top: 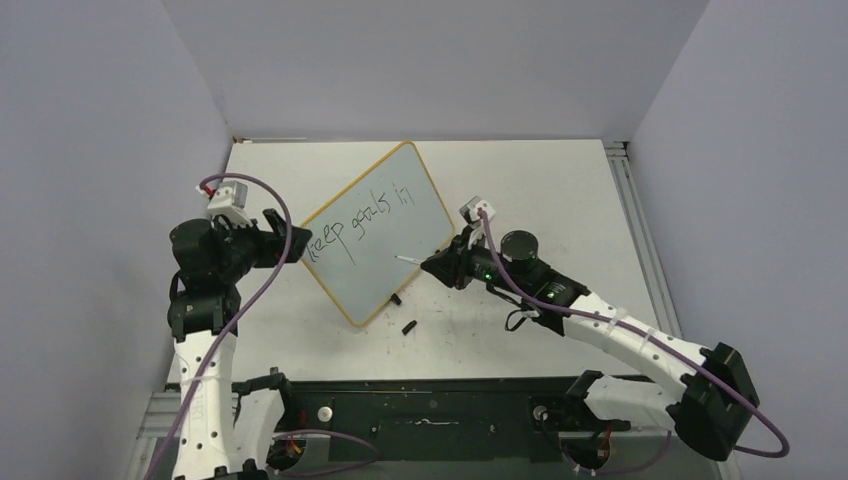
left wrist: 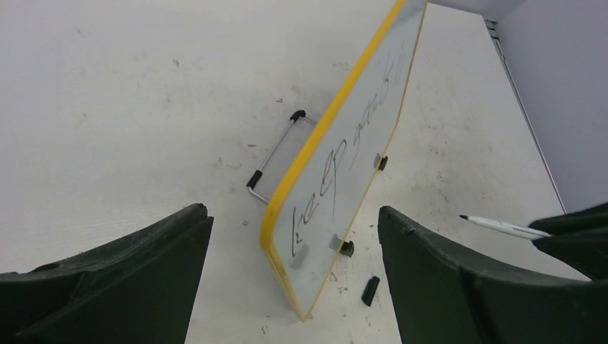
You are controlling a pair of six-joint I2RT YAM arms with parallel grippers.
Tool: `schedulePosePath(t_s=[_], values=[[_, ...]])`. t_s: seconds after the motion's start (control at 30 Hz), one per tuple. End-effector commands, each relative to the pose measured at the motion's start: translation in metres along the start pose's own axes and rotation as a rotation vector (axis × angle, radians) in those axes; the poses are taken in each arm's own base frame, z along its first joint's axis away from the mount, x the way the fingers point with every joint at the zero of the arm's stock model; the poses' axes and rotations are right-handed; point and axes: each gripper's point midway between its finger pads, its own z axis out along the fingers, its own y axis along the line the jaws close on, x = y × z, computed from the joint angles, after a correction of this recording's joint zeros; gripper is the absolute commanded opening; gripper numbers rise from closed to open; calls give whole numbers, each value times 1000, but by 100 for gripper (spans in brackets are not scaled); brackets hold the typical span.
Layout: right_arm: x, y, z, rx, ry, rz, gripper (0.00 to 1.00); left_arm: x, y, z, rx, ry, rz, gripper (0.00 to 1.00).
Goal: Write a sentence on the whiteboard
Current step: Hold the whiteboard on the whiteboard stand.
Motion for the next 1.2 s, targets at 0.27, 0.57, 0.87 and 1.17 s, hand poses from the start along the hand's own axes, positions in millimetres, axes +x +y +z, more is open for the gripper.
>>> schedulePosePath(t_s=[0.27, 0.57, 0.87, 1.17], values=[[10, 11, 65, -167, -76, -33, 5, 43, -4, 0, 92, 36, -28, 76], [33, 4, 81, -178, -30, -29, 5, 54, 10, 9, 56, 42, -28, 62], [36, 2, 91, -182, -32, -26, 5, 57, 13, 12, 57, 44, -19, 49], [38, -1, 95, -176, -36, -23, 5, 58, 14, 12, 54, 45, -17, 38]])
